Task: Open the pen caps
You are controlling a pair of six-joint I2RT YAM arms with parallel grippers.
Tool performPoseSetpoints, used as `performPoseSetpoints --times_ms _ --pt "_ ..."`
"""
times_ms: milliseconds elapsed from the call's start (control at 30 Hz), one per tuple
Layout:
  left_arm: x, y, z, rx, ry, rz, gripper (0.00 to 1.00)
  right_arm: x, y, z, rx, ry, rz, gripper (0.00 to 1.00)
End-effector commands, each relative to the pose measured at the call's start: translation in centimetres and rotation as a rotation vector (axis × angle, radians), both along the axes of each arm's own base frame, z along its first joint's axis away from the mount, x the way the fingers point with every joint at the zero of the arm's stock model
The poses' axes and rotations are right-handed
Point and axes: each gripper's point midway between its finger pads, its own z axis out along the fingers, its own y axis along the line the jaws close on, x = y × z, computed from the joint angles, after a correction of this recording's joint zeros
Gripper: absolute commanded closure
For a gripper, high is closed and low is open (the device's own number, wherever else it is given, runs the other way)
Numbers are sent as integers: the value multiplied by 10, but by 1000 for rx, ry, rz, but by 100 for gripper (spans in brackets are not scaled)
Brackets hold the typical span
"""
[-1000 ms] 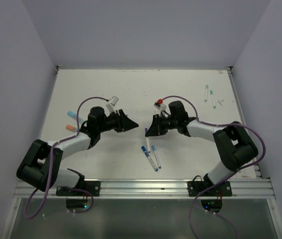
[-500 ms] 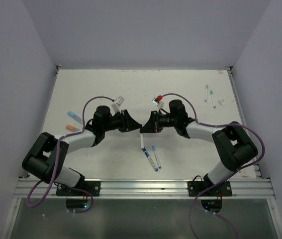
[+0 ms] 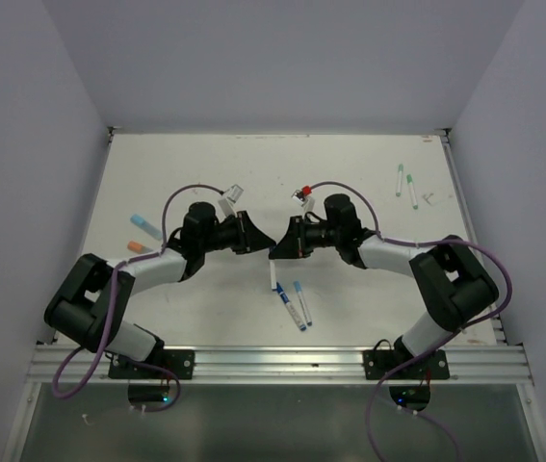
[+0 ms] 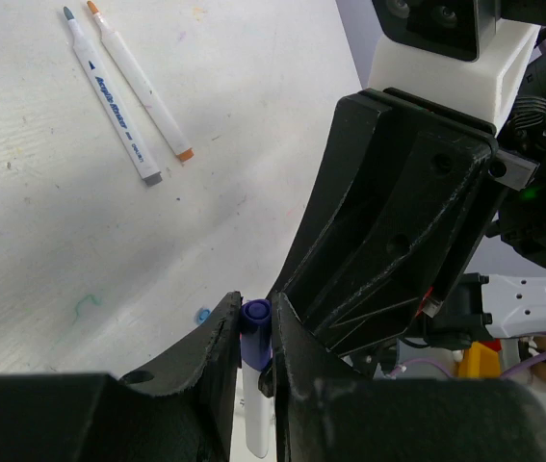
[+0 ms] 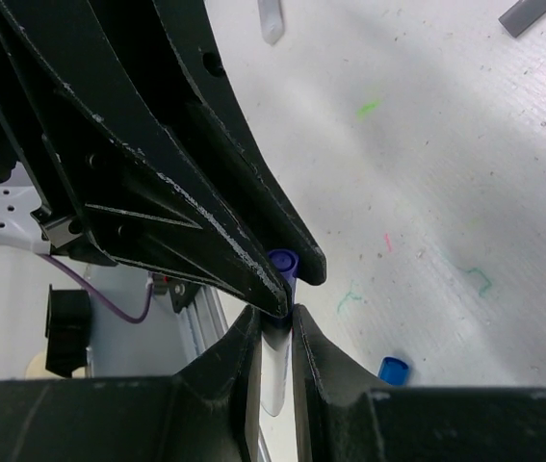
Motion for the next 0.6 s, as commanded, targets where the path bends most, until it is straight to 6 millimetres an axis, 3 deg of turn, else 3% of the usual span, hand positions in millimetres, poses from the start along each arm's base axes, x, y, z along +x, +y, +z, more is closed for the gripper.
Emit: performPoseSetpoints --times_ms 0,100,167,200,300,567 --pt "-1 -8 8 -28 -5 -29 80 12 10 28 53 -109 0 100" --pt "-3 -8 6 -26 2 -37 80 19 12 30 54 -129 -33 100" --pt "-4 -8 7 -27 2 -36 92 21 13 30 48 -134 -43 100" --pt "-2 -8 8 -26 -3 -29 100 22 12 29 41 -138 -51 91" --pt "7 -5 8 10 -3 15 100 20 7 21 -15 -146 -59 71" --pt "30 -3 24 40 -24 99 100 -6 0 -2 -98 -107 -11 60"
